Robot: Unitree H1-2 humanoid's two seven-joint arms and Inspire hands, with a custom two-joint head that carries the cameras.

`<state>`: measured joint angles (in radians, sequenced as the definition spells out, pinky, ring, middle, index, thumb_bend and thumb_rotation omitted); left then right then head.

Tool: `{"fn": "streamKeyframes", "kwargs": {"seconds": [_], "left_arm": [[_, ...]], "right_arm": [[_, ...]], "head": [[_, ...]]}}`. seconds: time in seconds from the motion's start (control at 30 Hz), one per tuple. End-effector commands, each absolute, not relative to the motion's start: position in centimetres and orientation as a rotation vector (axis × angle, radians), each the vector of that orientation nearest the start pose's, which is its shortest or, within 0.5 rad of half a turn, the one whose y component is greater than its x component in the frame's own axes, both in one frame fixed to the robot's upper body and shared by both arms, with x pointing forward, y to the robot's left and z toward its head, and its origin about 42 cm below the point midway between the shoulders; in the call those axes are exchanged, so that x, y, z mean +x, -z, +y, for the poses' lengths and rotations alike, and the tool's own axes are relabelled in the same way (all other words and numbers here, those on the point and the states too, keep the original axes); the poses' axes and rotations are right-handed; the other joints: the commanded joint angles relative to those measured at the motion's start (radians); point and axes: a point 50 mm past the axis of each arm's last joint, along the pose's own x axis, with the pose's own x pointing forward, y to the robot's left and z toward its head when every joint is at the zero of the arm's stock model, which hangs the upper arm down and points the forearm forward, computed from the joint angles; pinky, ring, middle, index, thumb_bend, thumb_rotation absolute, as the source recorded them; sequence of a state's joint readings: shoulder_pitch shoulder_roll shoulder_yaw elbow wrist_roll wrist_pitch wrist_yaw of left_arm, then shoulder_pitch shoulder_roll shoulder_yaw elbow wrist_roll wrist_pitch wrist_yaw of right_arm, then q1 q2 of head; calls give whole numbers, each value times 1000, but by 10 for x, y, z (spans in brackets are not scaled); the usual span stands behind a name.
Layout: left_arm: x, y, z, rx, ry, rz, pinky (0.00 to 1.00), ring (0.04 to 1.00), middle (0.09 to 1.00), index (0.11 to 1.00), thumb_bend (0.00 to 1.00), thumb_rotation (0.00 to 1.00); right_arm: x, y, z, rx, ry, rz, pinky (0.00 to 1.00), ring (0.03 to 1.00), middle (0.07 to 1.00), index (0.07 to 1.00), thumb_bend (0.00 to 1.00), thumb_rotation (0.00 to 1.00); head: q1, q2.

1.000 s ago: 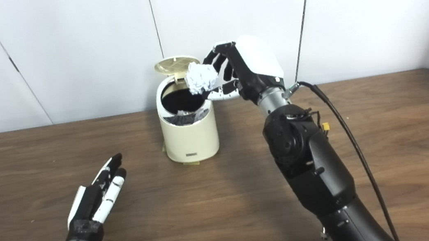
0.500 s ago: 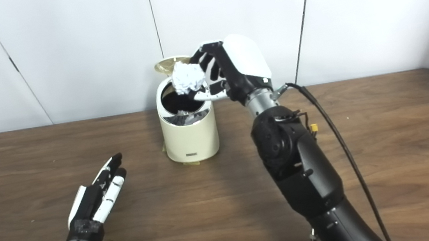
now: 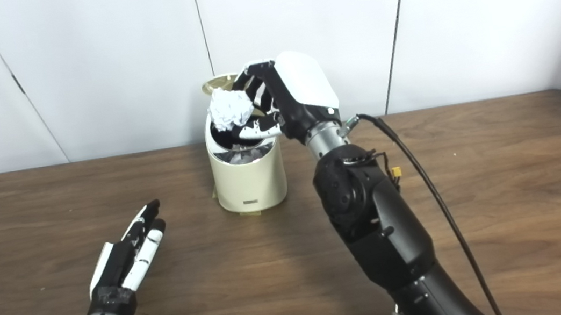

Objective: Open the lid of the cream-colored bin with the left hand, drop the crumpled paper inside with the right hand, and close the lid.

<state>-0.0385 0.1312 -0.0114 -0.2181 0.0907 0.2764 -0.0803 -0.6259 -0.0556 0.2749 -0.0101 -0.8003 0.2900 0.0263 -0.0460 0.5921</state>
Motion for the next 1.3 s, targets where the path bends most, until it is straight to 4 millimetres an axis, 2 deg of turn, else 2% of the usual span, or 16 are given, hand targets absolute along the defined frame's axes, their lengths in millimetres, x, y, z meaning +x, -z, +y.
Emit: {"fn": "streamKeyframes", "kwargs": {"seconds": [0.0, 0.57, 1.03, 1.27], "left_arm": [[300, -160, 237, 226, 69, -36, 1000, 1000, 979, 994, 565, 760], [301, -159, 234, 216, 67, -40, 1000, 1000, 974, 994, 567, 754], [302, -160, 235, 206, 58, -45, 1000, 1000, 977, 985, 561, 735], [303, -160, 234, 206, 58, -45, 1000, 1000, 983, 986, 562, 736]], "right_arm": [[423, -322, -101, -892, 8, -569, 340, 369, 495, 525, 514, 0], [451, -310, -109, -920, 66, -517, 375, 381, 513, 516, 514, 0], [452, -303, -113, -951, 27, -460, 379, 379, 506, 550, 511, 0], [451, -302, -113, -991, -2, -428, 408, 403, 531, 528, 514, 0]], "head": [[-9, 0], [-17, 3], [-18, 9], [-23, 11]]}}
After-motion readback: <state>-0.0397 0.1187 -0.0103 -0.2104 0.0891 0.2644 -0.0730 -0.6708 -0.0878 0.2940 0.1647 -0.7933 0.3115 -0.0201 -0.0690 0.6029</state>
